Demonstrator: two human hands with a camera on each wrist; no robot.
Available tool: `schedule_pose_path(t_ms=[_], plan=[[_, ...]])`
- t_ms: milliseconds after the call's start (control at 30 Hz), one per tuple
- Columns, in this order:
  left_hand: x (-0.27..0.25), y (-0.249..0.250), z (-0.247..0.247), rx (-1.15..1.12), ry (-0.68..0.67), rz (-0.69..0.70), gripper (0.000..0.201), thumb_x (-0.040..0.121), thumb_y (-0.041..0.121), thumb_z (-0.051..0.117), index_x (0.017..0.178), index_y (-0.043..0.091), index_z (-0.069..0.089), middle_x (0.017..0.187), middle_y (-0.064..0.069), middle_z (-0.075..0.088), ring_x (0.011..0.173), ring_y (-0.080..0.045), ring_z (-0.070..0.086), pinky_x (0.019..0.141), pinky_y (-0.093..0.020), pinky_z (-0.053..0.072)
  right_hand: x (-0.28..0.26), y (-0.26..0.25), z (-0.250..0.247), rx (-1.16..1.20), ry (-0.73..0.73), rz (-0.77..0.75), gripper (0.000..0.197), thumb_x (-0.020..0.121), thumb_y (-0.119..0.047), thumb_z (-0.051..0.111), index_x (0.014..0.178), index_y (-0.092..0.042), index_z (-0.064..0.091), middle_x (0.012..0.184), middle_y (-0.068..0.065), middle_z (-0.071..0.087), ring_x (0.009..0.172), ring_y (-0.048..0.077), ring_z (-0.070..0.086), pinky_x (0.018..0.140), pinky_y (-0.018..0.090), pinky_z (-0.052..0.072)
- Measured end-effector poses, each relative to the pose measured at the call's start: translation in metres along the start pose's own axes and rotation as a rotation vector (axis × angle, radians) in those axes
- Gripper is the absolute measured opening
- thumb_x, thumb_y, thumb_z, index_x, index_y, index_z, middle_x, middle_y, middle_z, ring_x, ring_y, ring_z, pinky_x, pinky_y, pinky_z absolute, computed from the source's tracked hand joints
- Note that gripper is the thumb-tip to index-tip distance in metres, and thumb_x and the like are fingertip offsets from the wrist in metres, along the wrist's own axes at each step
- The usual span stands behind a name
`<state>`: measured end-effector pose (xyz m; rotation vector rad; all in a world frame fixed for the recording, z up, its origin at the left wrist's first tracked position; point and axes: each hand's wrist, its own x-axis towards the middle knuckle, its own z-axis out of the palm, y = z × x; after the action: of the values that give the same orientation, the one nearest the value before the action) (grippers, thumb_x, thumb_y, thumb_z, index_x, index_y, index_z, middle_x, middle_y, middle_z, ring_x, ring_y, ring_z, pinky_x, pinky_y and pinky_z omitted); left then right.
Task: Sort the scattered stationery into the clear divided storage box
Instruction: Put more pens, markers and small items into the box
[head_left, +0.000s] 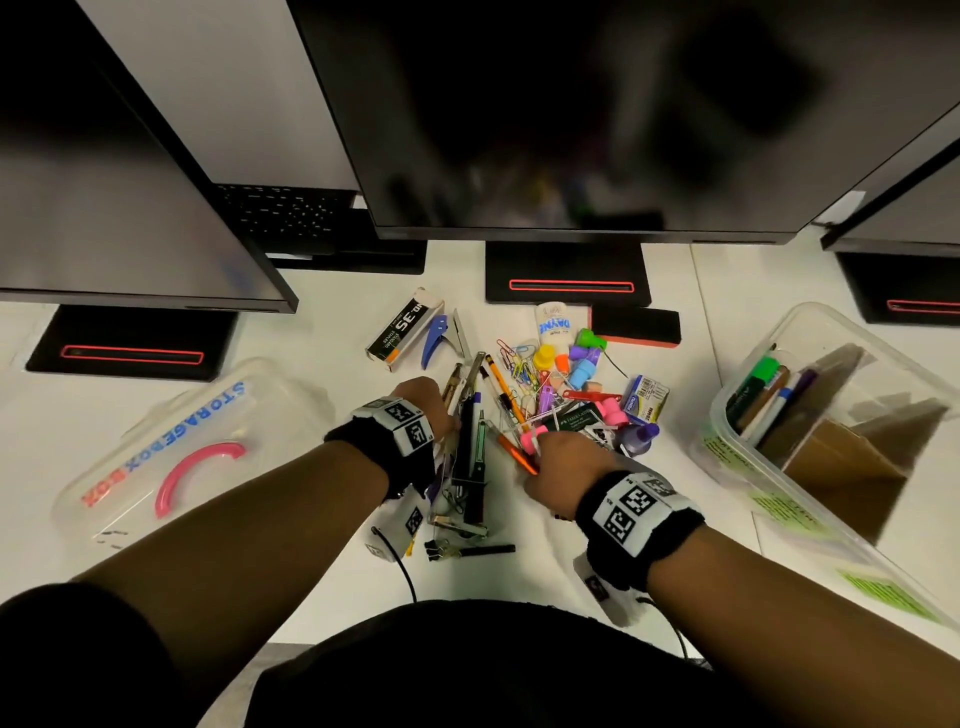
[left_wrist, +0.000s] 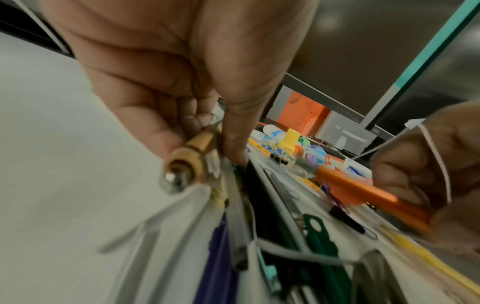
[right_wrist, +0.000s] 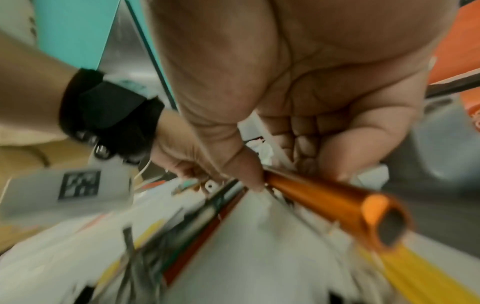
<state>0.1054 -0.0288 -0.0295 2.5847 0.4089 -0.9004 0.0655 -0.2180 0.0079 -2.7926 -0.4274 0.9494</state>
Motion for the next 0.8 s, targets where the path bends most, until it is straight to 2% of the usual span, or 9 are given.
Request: schedule_pose_path(t_ms=[67, 167, 267, 367, 433, 500, 567, 700, 800], plan=[[0.001, -0.002, -0.005, -0.007, 0.002, 0.000, 0.041, 0.079, 0.044, 0.067, 0.092, 0.006, 0.060, 0.094, -0.012, 0.064, 0.094, -0.030, 0.064, 0.068, -0.029, 0.043, 0.002, 0.000, -0.011, 0.077, 0.049, 0.048, 0.020, 0.083, -0.031, 0.054, 0.087, -0.011, 0.050, 0.085, 0.005, 0.053, 0.080, 0.023, 0.055, 0.059, 0.025, 0.040], [0.004, -0.007, -0.012, -0.069, 0.015, -0.011, 0.039, 0.084, 0.043, 0.062, 0.093, 0.006, 0.059, 0.097, -0.011, 0.068, 0.094, -0.028, 0.065, 0.079, -0.033, 0.052, 0.006, 0.000, -0.026, 0.159, 0.137, 0.108, 0.023, 0.086, -0.032, 0.054, 0.088, -0.010, 0.049, 0.076, 0.000, 0.048, 0.078, 0.022, 0.052, 0.049, 0.023, 0.033], [0.005, -0.009, -0.018, -0.113, 0.044, -0.025, 0.032, 0.092, 0.028, 0.053, 0.108, 0.000, 0.057, 0.112, -0.016, 0.064, 0.104, -0.032, 0.062, 0.090, -0.037, 0.051, 0.014, 0.003, -0.036, 0.213, 0.169, 0.179, 0.024, 0.088, -0.030, 0.053, 0.092, -0.007, 0.050, 0.075, 0.000, 0.045, 0.079, 0.022, 0.048, 0.048, 0.022, 0.028], [0.003, -0.007, -0.021, -0.160, 0.115, 0.018, 0.028, 0.094, 0.017, 0.043, 0.112, 0.000, 0.057, 0.115, -0.015, 0.063, 0.107, -0.033, 0.060, 0.094, -0.037, 0.048, 0.025, 0.010, -0.041, 0.295, 0.195, 0.256, 0.032, 0.090, -0.028, 0.051, 0.105, 0.000, 0.054, 0.091, 0.011, 0.053, 0.084, 0.025, 0.053, 0.063, 0.027, 0.040], [0.002, -0.004, -0.019, -0.165, 0.121, 0.072, 0.026, 0.093, 0.015, 0.042, 0.109, 0.003, 0.059, 0.113, -0.013, 0.062, 0.108, -0.032, 0.058, 0.090, -0.035, 0.046, 0.029, 0.015, -0.045, 0.336, 0.216, 0.290, 0.028, 0.091, -0.025, 0.050, 0.103, 0.000, 0.054, 0.100, 0.016, 0.061, 0.091, 0.029, 0.062, 0.071, 0.031, 0.048], [0.000, -0.001, -0.017, -0.144, 0.107, 0.129, 0.022, 0.091, 0.016, 0.044, 0.101, 0.005, 0.059, 0.107, -0.014, 0.063, 0.100, -0.030, 0.059, 0.084, -0.035, 0.047, 0.032, 0.019, -0.049, 0.264, 0.221, 0.308, 0.024, 0.093, -0.019, 0.047, 0.108, 0.000, 0.054, 0.113, 0.019, 0.062, 0.103, 0.032, 0.062, 0.078, 0.031, 0.048], [-0.003, 0.002, -0.013, -0.085, 0.086, 0.131, 0.015, 0.089, 0.020, 0.048, 0.094, 0.007, 0.055, 0.105, -0.013, 0.063, 0.093, -0.029, 0.058, 0.076, -0.032, 0.047, 0.035, 0.020, -0.051, 0.199, 0.229, 0.310, 0.032, 0.094, -0.013, 0.047, 0.121, 0.003, 0.049, 0.122, 0.019, 0.058, 0.113, 0.032, 0.058, 0.088, 0.033, 0.047], [-0.001, 0.004, -0.008, 0.057, 0.072, 0.121, 0.026, 0.089, 0.026, 0.055, 0.105, 0.005, 0.057, 0.110, -0.013, 0.063, 0.100, -0.029, 0.060, 0.071, -0.028, 0.041, 0.040, 0.015, -0.053, 0.244, 0.287, 0.305, 0.053, 0.091, -0.014, 0.056, 0.138, -0.002, 0.034, 0.126, 0.016, 0.057, 0.115, 0.029, 0.057, 0.092, 0.033, 0.048], [0.001, 0.004, -0.003, 0.082, 0.068, 0.124, 0.027, 0.089, 0.026, 0.055, 0.105, 0.004, 0.058, 0.112, -0.014, 0.063, 0.102, -0.029, 0.061, 0.072, -0.027, 0.041, 0.045, 0.003, -0.057, 0.299, 0.335, 0.225, 0.053, 0.088, -0.002, 0.057, 0.138, -0.004, 0.039, 0.125, 0.015, 0.057, 0.116, 0.028, 0.056, 0.095, 0.033, 0.048]])
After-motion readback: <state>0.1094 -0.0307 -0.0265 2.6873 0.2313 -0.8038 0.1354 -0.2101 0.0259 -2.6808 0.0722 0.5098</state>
